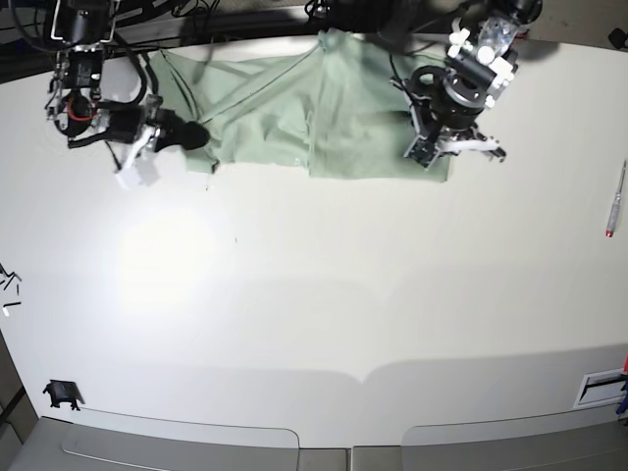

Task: Fold the T-shirt properly
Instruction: 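Lift the end with right gripper and fold it over the shirt middle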

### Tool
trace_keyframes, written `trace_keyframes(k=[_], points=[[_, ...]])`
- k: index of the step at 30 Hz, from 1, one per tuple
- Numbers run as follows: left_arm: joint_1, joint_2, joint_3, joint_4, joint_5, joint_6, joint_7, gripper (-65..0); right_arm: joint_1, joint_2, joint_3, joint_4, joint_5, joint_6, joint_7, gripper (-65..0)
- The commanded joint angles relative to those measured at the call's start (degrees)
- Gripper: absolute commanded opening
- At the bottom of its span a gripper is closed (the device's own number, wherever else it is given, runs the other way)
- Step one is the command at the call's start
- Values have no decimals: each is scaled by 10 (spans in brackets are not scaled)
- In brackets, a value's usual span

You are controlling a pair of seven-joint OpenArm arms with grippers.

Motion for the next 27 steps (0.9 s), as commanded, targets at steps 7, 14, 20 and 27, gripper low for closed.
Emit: trace_keyframes(k=[7,14,20,27], points=[[23,-5,-25,14,9,8,-7,-650,8,39,48,7,33,4,7,-650],[62,-6,-109,14,-27,7,-8,-650,6,40,50,7,33,4,7,-650],[100,-5,-164,5,-109,-31,-37,-650,4,15,50,44,33,4,7,-650],[109,1,-166,-34,-132,-56,-38,-650,-35,-88,50,249,33,4,7,-650]])
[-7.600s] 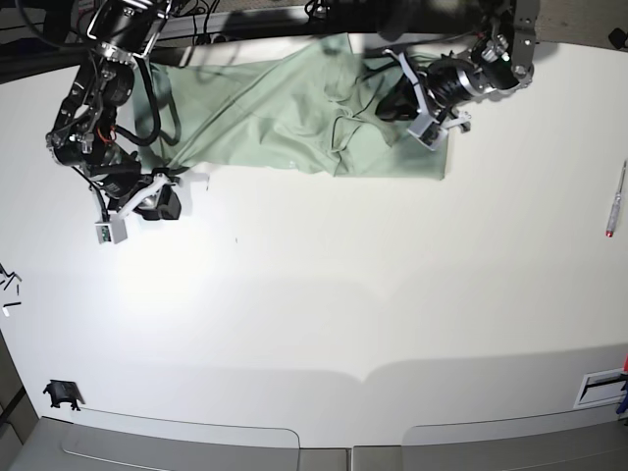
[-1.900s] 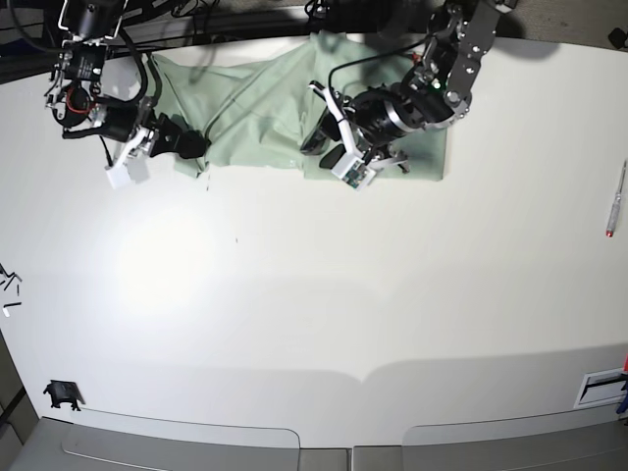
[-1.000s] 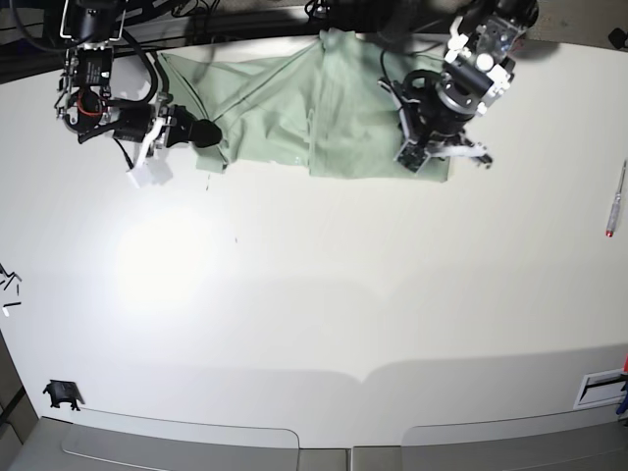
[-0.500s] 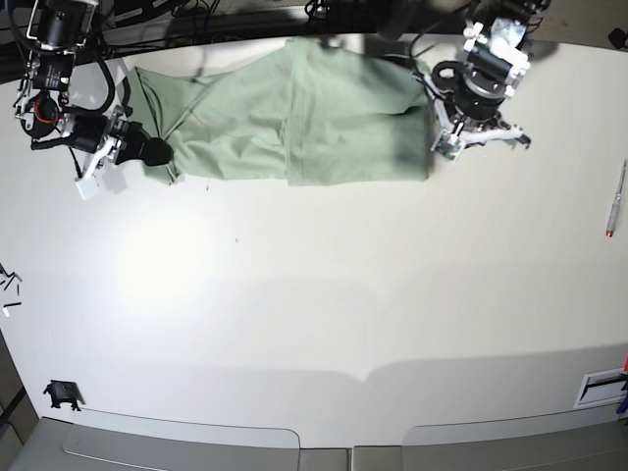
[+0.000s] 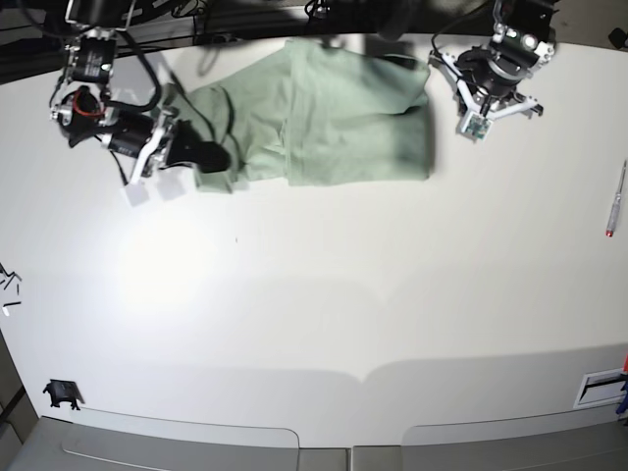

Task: Fold the T-shirt properly
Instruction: 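Lift the end with right gripper and fold it over the shirt middle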

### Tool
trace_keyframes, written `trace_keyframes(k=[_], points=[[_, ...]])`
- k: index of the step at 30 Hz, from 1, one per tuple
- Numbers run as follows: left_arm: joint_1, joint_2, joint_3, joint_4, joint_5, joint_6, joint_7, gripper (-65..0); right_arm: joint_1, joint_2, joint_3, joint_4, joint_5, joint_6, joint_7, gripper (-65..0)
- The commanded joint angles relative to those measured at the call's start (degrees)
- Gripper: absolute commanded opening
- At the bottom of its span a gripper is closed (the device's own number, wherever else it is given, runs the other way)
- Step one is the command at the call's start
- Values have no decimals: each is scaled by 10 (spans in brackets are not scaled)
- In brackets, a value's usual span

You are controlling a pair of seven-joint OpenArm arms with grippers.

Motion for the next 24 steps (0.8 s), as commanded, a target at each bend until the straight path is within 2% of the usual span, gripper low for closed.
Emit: trace_keyframes(k=[1,5,9,13,18,19,24], points=[[-2,-4,-3,6,-5,2,-9,-650,-1,-6,4,43,25,4,9,-650],[-2,-4,-3,3,-8,1,-9,-650,-28,-86,-4,166,25,4,9,-650],[-2,-4,-3,3,-8,1,-9,-650,-41,-168,-52,197,23,4,9,-650],[-2,-4,-3,3,-9,1,-9,-650,-40,-237,-122,197,-147,4,24,-650],[-2,-4,-3,3,-9,1,-9,-650,-39,-298,-216,197,-346,4,147,-650],[-2,-4,-3,3,-9,1,-9,-650,-39,-307,-235,197,-385,2,163,-650],[-2,-4,-3,3,-9,1,-9,-650,-39,-310,-326,197,-533,-64,216,-650]])
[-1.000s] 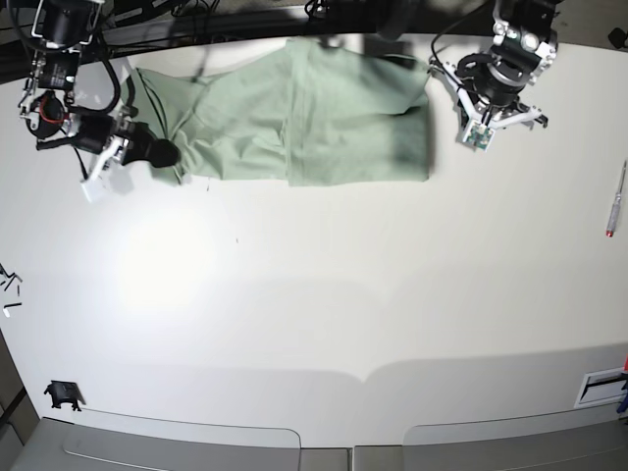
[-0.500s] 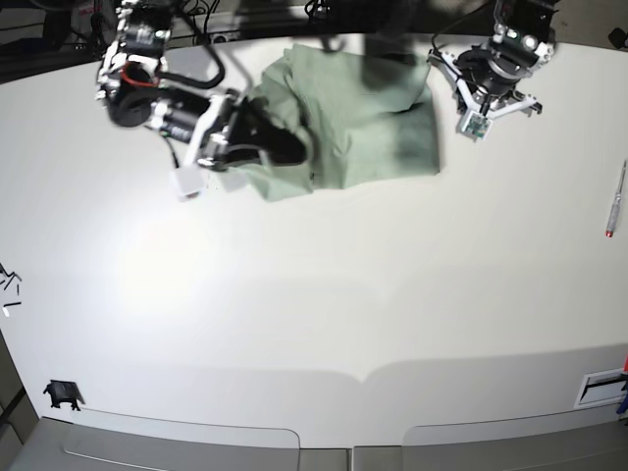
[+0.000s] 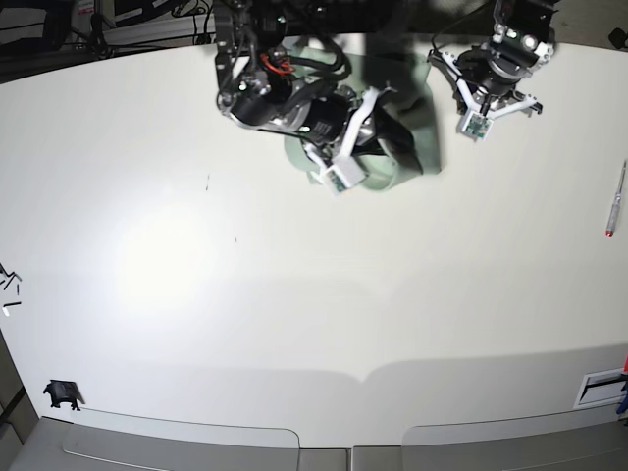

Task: Fold the T-shirt properly
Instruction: 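Lift the end with right gripper and fold it over the shirt middle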

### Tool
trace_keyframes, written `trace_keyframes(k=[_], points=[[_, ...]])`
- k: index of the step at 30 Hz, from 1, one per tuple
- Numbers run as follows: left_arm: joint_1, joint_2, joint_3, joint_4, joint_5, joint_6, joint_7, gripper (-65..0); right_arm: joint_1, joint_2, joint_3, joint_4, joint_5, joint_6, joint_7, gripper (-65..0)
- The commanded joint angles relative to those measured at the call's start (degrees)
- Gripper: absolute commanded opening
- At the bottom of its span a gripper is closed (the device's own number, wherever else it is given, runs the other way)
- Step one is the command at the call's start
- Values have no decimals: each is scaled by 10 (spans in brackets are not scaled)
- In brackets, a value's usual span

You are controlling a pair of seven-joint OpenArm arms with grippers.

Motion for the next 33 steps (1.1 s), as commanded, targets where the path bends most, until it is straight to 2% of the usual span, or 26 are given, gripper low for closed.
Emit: trace_keyframes(k=[1,4,7,8,10,11,12,13,18,20,23,26,30,33], points=[[0,-3,-3,9,-1,0,-9,-650,5,-5,-16,10,2,-2,20,-650],[0,-3,-3,9,-1,0,-9,-650,5,-5,-50,10,-33,-4,35,-650],[0,-3,-3,9,-1,0,-9,-650,5,-5,-66,10,-32,-4,43,-650],[0,-3,-3,9,-1,0,-9,-650,5,-5,-68,10,-26,-4,43,-611],[0,-3,-3,10,-1,0,-9,-650,5,-5,-70,10,-2,-4,43,-430],[0,-3,-3,10,-1,1,-9,-650,5,-5,-70,10,15,-4,43,-360],[0,-3,-3,10,-1,1,-9,-650,6,-5,-70,10,32,-3,43,-317],[0,-3,-3,10,-1,1,-9,-650,7,-5,-70,10,50,-3,42,-305],[0,-4,-3,10,0,0,-11,-650,17,-5,-70,13,110,4,40,-306],[0,-5,-3,11,-1,0,-4,-650,32,-5,-68,26,98,22,28,-306],[0,-5,-3,12,-1,1,4,-650,57,-5,-50,63,48,25,8,-308],[0,-5,-3,14,-1,1,5,-648,67,-5,-5,92,4,24,16,-308],[0,-5,-3,40,-1,1,9,-648,66,-5,83,96,3,18,16,-308],[0,-5,-3,71,-1,1,9,-648,66,24,147,96,3,13,12,-308]])
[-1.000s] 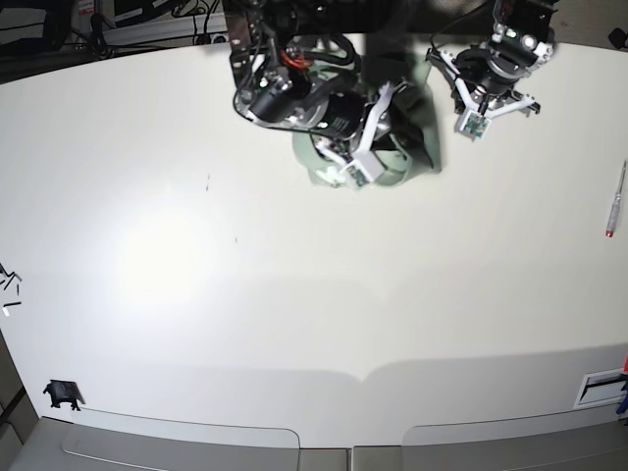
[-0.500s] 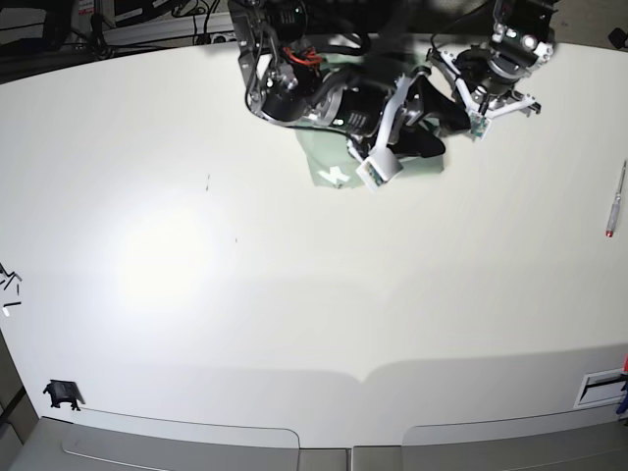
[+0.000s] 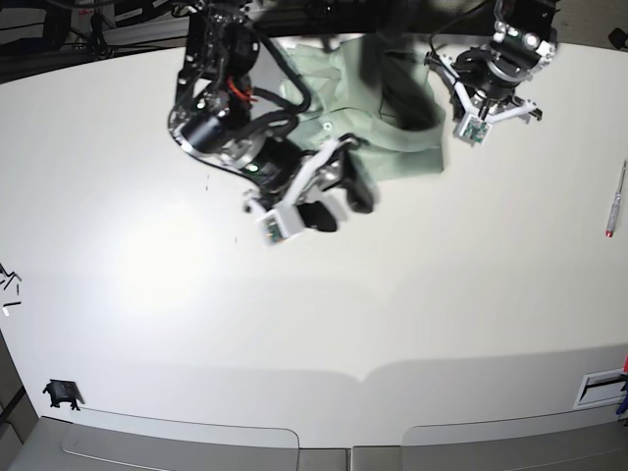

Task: Fold the T-shirt properly
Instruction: 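Lift the end with right gripper and fold it over the shirt middle, then grasp the shirt edge with left gripper and fold it over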

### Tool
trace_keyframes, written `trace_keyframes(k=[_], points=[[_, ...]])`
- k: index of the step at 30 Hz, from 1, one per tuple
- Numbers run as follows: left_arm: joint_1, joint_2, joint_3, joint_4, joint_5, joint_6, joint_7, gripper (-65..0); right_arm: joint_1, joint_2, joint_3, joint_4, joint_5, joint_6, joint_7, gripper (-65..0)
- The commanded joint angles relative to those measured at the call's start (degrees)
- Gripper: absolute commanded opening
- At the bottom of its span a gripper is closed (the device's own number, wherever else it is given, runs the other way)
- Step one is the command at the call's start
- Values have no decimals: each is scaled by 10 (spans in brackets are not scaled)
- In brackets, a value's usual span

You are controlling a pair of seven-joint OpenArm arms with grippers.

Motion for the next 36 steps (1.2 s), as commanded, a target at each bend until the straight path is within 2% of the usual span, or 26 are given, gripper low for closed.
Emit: trace_keyframes(k=[1,3,4,7,8,11,14,17,21,27,31,34,36], points=[[0,-5,-3,20,0,0,-8,-648,5,11,20,11,9,3,10,-308],[0,-5,-3,28,0,0,-5,-642,2,34,59,11,18,3,8,-308],[0,-5,-3,28,0,0,-2,-614,1,44,79,11,27,3,6,-308],[0,-5,-3,23,0,0,2,-473,0,72,134,11,44,3,-2,-308],[0,-5,-3,21,-1,0,1,-444,0,80,150,11,52,3,-2,-308],[-1,-5,-3,8,-17,-2,-17,-439,0,97,186,11,76,4,-3,-308],[-3,-3,-3,-10,-51,-35,-27,-439,0,104,202,11,87,4,-4,-308],[-3,3,-3,-19,-62,-50,-35,-439,0,105,201,11,87,4,-6,-308],[-4,18,-3,-20,-60,-50,-64,-455,0,105,200,11,93,4,-4,-308],[-32,34,-3,-27,-61,-52,-66,-483,0,105,200,11,95,4,-3,-308],[-49,34,-3,-54,-60,-52,-67,-543,0,105,200,11,95,4,-3,-308],[-50,33,-3,-75,-58,-52,-66,-650,0,105,200,11,95,4,-3,-308],[-51,33,-3,-75,-37,-52,-66,-650,0,105,200,11,95,4,-3,-308]])
